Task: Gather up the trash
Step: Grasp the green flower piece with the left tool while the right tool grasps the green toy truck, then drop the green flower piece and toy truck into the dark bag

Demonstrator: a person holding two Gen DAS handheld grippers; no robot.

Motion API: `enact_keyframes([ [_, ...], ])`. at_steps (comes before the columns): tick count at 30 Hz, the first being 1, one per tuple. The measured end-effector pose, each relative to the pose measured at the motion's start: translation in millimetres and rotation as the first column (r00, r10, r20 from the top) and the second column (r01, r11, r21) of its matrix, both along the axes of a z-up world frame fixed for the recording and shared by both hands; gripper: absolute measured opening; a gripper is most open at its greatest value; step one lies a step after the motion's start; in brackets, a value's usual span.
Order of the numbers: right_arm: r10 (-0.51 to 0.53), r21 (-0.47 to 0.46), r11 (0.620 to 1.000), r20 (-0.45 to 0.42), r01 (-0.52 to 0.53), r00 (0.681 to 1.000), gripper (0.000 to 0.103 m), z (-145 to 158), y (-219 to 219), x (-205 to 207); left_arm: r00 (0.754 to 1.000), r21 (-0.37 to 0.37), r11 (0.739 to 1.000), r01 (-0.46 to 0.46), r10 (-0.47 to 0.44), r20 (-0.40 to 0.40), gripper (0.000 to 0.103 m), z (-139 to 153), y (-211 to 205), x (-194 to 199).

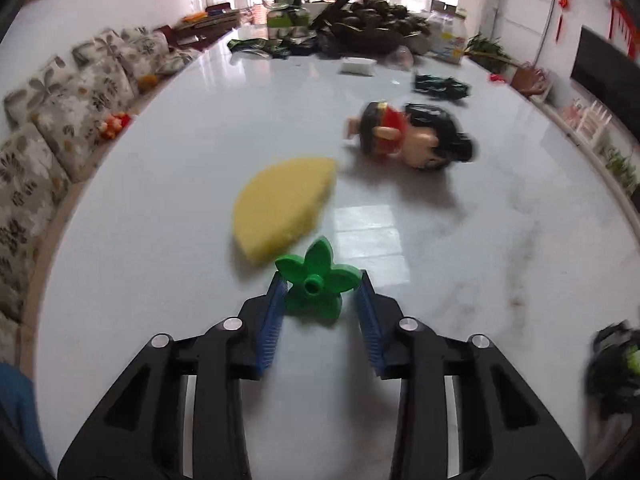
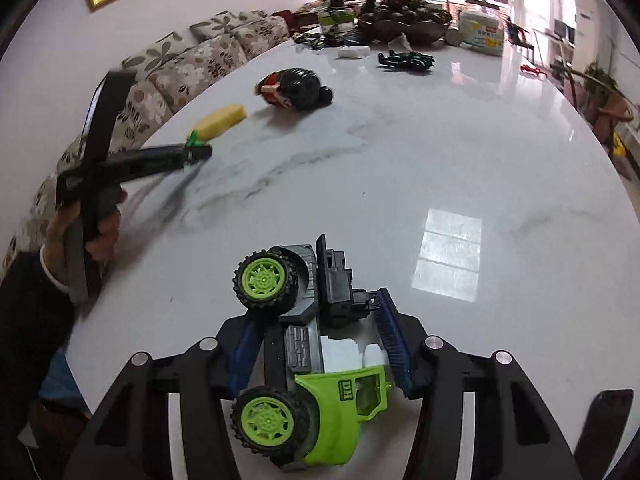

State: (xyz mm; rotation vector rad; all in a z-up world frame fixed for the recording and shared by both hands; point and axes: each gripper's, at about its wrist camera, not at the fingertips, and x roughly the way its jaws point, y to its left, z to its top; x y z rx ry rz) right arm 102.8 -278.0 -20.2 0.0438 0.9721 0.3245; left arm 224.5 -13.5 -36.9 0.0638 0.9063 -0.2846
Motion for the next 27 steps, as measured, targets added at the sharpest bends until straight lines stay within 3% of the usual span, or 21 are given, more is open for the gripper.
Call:
enact_keyframes([
  [2,0.012,-0.023,1.0,0.021,-0.011,1.0,0.053,1.0,5.7,-7.7,1.0,-0.036,0.999,0.001,-0.001,-0.001,0.027,6.2,2.7,-20.0],
  [8,0.017,0.036,0.999,0.067,-0.02,0.998,0.053,14.0,10.2,-38.4,0.981,-0.022,0.998,0.061,-0.056,0.185,0.027,46.1,5.0,-142.5],
  [12,0.018,0.083,0.996,0.142,-0.03,0.99,0.053,48.7,12.4,-79.6,0.972,-0.062,0.993,0.096,-0.08,0.221,0.027,65.3,8.9,-210.0],
  [16,0.086,0.126,0.985,0.216,-0.115,0.973,0.053,88.5,18.5,-154.0,0.956,-0.067,0.987,0.147,-0.124,0.266,0.027,73.0,20.0,-283.3],
  [18,0.126,0.126,0.98,0.206,-0.154,0.97,0.053,89.9,22.8,-186.5,0.956,-0.048,0.984,0.17,-0.154,0.249,0.027,61.6,22.2,-307.5],
  [21,0.163,0.105,0.978,0.156,-0.181,0.974,0.053,72.0,30.5,-221.6,0.97,-0.017,0.982,0.191,-0.186,0.159,0.027,27.7,20.3,-329.0],
  [24,0.19,0.108,0.975,0.039,-0.193,0.981,0.053,26.5,40.2,-244.4,0.977,0.028,0.978,0.208,-0.209,0.044,0.027,-20.9,15.1,-345.4],
  [27,0.186,0.117,0.977,-0.065,-0.178,0.98,0.053,-21.0,46.5,-245.1,0.968,0.056,0.967,0.247,-0.244,-0.057,0.029,-63.6,8.1,-349.6],
])
